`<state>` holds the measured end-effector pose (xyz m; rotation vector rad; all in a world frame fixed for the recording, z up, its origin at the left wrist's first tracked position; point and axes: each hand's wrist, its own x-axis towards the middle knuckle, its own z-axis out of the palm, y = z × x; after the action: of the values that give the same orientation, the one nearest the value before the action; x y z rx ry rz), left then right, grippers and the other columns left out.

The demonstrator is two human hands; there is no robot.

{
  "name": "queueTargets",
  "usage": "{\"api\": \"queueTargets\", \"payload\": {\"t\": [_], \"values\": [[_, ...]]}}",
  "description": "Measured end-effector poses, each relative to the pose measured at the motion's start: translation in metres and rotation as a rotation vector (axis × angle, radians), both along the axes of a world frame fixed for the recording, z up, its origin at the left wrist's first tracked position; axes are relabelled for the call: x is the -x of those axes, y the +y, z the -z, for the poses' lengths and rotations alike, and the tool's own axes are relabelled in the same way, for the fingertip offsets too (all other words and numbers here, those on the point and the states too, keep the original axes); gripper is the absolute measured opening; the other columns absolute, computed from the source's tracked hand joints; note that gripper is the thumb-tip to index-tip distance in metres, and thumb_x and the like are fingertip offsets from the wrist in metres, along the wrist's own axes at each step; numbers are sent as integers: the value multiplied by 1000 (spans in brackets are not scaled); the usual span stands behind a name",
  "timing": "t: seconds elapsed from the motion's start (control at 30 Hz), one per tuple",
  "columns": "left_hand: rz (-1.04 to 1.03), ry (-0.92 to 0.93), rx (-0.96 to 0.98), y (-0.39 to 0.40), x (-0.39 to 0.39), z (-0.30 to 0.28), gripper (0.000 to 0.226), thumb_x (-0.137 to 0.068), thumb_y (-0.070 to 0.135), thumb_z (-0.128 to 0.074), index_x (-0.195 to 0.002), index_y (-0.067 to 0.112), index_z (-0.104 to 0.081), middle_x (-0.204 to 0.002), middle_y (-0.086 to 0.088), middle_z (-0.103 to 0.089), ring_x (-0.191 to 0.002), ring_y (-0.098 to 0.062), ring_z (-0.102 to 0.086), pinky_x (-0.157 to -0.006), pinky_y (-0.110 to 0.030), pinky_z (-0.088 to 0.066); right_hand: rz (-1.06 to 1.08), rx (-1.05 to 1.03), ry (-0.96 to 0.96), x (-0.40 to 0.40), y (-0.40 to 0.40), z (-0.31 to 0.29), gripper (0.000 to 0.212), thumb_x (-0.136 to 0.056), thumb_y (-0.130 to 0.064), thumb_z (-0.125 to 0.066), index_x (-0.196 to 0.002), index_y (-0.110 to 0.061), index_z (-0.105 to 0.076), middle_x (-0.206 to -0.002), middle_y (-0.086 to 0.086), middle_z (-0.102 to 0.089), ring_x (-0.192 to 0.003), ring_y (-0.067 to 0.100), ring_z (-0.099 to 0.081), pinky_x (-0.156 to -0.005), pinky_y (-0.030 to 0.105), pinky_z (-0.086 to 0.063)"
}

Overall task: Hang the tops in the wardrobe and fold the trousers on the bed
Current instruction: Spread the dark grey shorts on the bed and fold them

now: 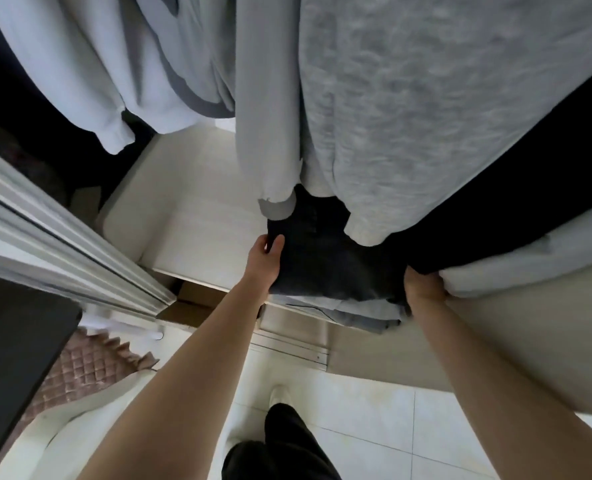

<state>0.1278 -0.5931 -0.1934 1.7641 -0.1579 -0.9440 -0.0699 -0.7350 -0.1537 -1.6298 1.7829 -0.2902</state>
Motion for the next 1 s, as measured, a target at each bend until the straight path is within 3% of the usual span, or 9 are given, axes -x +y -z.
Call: {"api": "queueTargets", "payload": {"t": [0.13, 0.27, 0.37, 0.43, 0.5, 0.6, 0.73, 0.87, 1.0], "values": [[178, -2, -174, -9, -1, 28, 55, -96, 23, -59, -144, 13, -33, -127, -7, -53, -111, -27, -54, -86, -33, -44, -176, 49, 257, -7, 6, 24, 46, -102, -29, -34, -129, 4, -51, -127, 25, -56, -120, 38, -50, -98, 39, -38], [179, -128, -158, -4, -5, 42, 55, -95, 12, -57, -144, 20, -33, -133, -11, -55, -119, -33, -54, -97, -43, -48, -273, -23, 361, 1, 20, 26, 44, -103, -30, -24, -139, -9, -40, -131, 17, -53, -119, 31, -51, -95, 36, -39], [191, -144, -85, -3, -8, 44, 55, -96, 10, -54, -146, 22, -34, -138, -8, -52, -124, -30, -51, -104, -45, -45, -327, 300, 420, 14, 34, 35, 46, -93, -17, -54, -137, -7, -45, -121, 24, -60, -112, 38, -57, -90, 42, -46], [244, -169, -90, -1, -7, 45, 60, -97, 9, -53, -149, 24, -28, -144, -7, -48, -130, -31, -47, -107, -45, -42, -435, 345, 591, 23, 40, 43, 60, -74, -7, -73, -130, -1, -52, -112, 33, -60, -103, 46, -59, -81, 48, -51], [285, -209, -110, 2, -3, 47, 74, -94, 10, -57, -154, 24, -15, -151, -7, -38, -137, -31, -40, -111, -46, -37, -433, 372, 637, 24, 44, 47, 68, -67, -9, -77, -131, -1, -53, -117, 37, -54, -105, 51, -56, -81, 51, -51], [382, -351, -93, 11, 8, 47, 98, -85, 15, -69, -155, 28, -2, -159, -6, -13, -142, -31, -25, -114, -47, -30, -493, 415, 691, 14, 59, 41, 78, -67, -21, -73, -138, -5, -46, -132, 36, -44, -113, 53, -48, -90, 55, -44], [725, -914, -357, 17, 25, 56, 96, -87, 45, -65, -153, 39, 3, -162, -4, 11, -146, -41, -8, -113, -59, -26, -579, 400, 668, 17, 68, 59, 78, -80, -39, -65, -145, -7, -36, -144, 33, -33, -121, 56, -40, -100, 60, -36], [897, -875, -475, 11, 33, 70, 95, -89, 59, -53, -149, 43, 18, -159, -2, 28, -146, -39, 18, -116, -62, -6, -627, 391, 677, 38, 51, 82, 74, -89, -55, -31, -149, -13, -29, -148, 28, -32, -126, 51, -40, -104, 54, -35], [922, -874, -554, -2, 32, 85, 98, -89, 60, -52, -148, 42, 24, -157, -2, 32, -146, -39, 20, -117, -63, -1, -640, 428, 658, 39, 38, 105, 77, -87, -57, -25, -151, -14, -26, -151, 27, -28, -128, 49, -39, -108, 51, -33]]}}
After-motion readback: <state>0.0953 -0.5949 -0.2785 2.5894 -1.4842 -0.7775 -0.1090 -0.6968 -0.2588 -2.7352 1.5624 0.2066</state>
